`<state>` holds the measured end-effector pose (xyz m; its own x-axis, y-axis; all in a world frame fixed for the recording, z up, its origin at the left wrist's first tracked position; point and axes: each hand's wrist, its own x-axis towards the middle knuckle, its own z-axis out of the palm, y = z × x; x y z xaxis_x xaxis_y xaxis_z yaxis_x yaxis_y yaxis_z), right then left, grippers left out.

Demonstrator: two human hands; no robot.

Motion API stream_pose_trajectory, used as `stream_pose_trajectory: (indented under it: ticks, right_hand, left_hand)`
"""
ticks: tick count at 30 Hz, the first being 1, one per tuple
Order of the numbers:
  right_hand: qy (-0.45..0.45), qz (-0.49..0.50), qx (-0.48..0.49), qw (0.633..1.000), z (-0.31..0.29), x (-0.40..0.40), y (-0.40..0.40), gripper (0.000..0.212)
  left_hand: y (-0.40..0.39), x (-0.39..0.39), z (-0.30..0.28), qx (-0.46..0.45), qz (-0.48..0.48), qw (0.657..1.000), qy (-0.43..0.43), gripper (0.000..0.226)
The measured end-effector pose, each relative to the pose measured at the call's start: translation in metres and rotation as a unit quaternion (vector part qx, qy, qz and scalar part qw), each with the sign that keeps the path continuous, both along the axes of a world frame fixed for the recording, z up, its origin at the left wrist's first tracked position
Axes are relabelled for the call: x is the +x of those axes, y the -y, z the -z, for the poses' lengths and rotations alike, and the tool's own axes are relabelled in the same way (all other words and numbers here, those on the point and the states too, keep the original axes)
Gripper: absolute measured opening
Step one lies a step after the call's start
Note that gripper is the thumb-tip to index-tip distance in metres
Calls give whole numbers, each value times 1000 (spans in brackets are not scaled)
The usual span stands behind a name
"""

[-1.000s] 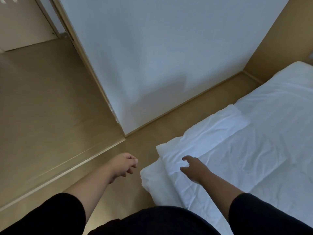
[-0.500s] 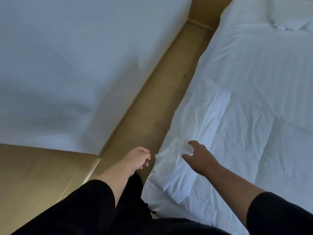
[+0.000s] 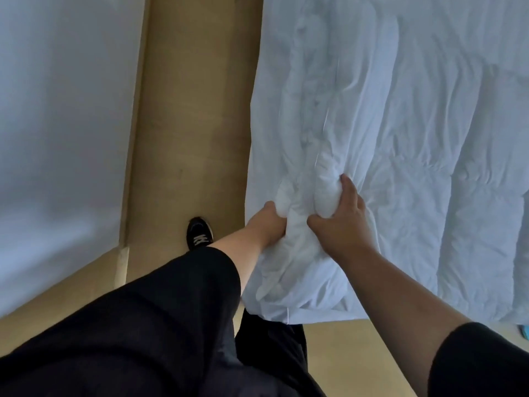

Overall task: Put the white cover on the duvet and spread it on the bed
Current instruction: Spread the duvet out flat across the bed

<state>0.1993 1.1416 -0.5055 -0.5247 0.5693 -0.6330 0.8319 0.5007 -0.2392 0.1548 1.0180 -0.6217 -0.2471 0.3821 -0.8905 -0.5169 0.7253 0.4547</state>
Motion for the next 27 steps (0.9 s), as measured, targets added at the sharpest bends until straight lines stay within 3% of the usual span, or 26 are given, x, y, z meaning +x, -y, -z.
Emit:
stream_pose_trajectory:
  ticks: [3, 5, 9, 13, 17, 21, 23, 27]
  right_hand:
    - [3, 38, 11, 999, -17, 6, -10, 62]
    - [-3, 35, 7, 999, -32, 11, -18, 37]
    - [-58, -4, 4, 998, -73, 16, -27, 17]
    - [-100, -75, -44, 991, -103, 29, -15, 15]
    - [-95, -161, -128, 974, -103, 71, 22, 7]
    - [-25, -124, -340, 932, -83, 141, 52, 41]
    - [-5, -91, -338, 937, -70, 171, 51, 47]
    - [64, 33, -227, 971, -31, 226, 35, 37]
  left_hand:
    - [8, 14, -10, -1, 85, 996, 12, 30]
    - [21, 23, -23, 26, 86, 995, 34, 37]
    - [49, 53, -63, 69, -85, 987, 115, 36]
    - [80, 103, -111, 90, -111, 983, 118, 41]
    - [126, 165, -148, 46, -71, 994, 71, 35]
    - [167, 198, -131, -122, 73, 988, -63, 23]
    - [177, 198, -114, -182, 86, 976, -83, 39]
    - [155, 190, -101, -107, 3, 994, -2, 80]
